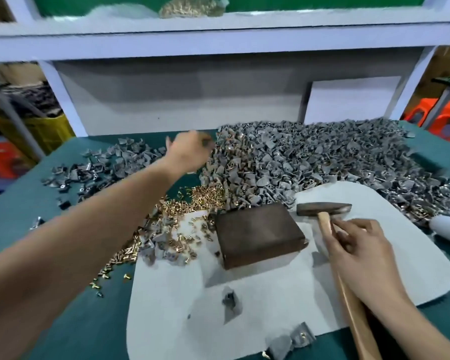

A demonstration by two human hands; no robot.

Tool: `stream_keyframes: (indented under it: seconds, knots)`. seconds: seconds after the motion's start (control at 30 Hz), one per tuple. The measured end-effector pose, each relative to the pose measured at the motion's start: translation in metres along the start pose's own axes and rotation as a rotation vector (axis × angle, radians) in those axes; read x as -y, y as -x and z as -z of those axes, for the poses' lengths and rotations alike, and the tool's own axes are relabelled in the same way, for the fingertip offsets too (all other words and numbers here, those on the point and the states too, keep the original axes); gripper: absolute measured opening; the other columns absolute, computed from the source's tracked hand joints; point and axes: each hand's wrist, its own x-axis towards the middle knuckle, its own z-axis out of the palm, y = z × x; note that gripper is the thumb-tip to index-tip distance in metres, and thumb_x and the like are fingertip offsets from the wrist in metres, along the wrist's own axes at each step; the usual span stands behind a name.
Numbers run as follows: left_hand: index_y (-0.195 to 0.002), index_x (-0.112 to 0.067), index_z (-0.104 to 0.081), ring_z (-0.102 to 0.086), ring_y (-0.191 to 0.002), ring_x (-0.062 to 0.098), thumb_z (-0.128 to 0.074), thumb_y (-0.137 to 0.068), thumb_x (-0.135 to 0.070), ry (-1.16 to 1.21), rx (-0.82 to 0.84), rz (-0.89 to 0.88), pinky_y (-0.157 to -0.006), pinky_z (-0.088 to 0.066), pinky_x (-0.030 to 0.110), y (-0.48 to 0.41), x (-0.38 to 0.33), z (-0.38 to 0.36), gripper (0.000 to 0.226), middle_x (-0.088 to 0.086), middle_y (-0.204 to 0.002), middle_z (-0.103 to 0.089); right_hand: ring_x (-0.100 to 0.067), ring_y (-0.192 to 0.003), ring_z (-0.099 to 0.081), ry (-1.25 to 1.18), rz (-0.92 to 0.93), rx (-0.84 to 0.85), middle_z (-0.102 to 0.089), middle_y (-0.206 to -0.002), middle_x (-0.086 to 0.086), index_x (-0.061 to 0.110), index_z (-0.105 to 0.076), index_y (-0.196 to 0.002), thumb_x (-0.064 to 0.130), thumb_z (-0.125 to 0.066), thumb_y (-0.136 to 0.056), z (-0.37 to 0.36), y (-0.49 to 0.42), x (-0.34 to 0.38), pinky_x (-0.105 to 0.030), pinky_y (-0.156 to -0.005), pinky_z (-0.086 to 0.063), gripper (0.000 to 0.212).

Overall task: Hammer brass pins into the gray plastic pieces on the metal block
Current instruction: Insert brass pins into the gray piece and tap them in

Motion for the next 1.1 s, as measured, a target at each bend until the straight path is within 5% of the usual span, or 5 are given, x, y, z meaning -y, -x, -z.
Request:
stream_keyframes:
  seconds: [0.37, 0.6, 0.73, 0.9, 1.1]
  knots:
    - [-0.108, -0.018, -0.062, -0.052, -0.059, 0.011, -0.053, -0.097, -0.012, -0.561, 0.057, 0.206, -0.046, -0.042, 0.023, 0.011, 0.14, 0.016, 0.015, -0.003, -0.071, -0.051, -0.031, -0.104, -0.057, -0.06, -0.004, 0.031, -0.053, -0.115, -0.013, 0.005, -0.062, -0.122, 0.014, -0.065, -0.087, -0.005, -0.003, 0.0, -0.03, -0.094, -0.038, 0.037]
    - [-0.115, -0.013, -0.068, -0.065, -0.083, 0.023, -0.06, -0.094, -0.016, -0.349, 0.095, 0.085, -0.077, -0.056, 0.034, 0.018, 0.102, 0.03, 0.023, 0.01, -0.112, -0.069, -0.029, -0.103, -0.057, -0.087, -0.007, 0.034, -0.054, -0.113, -0.011, 0.005, -0.061, -0.124, 0.015, -0.064, -0.087, -0.003, -0.002, -0.002, -0.022, -0.088, -0.034, 0.038]
    - [-0.099, -0.022, -0.067, -0.059, -0.059, 0.004, -0.065, -0.088, -0.023, 0.044, 0.042, -0.037, -0.047, -0.044, 0.01, 0.045, 0.037, 0.031, 0.011, -0.007, -0.086, -0.067, -0.031, -0.104, -0.057, -0.084, -0.003, 0.043, -0.056, -0.111, -0.013, 0.006, -0.061, -0.124, 0.016, -0.064, -0.087, -0.002, -0.002, -0.001, -0.027, -0.09, -0.036, 0.039]
    - [-0.096, -0.024, -0.063, -0.061, -0.079, -0.009, -0.063, -0.089, -0.023, 0.03, -0.002, -0.52, -0.073, -0.051, 0.011, 0.13, -0.024, -0.013, 0.007, -0.021, -0.085, -0.062, -0.03, -0.105, -0.057, -0.108, -0.019, 0.045, -0.056, -0.11, -0.011, 0.008, -0.061, -0.125, 0.018, -0.064, -0.088, -0.002, -0.002, 0.0, -0.029, -0.092, -0.037, 0.039]
    - [-0.142, -0.027, -0.045, -0.043, -0.134, 0.01, -0.043, -0.102, -0.031, -0.223, 0.066, -0.496, -0.115, -0.029, 0.025, 0.156, -0.018, -0.04, 0.041, -0.014, -0.153, -0.033, -0.03, -0.107, -0.055, -0.133, -0.039, 0.065, -0.057, -0.11, -0.009, 0.014, -0.057, -0.13, 0.02, -0.062, -0.089, 0.001, 0.001, 0.0, -0.039, -0.098, -0.042, 0.042]
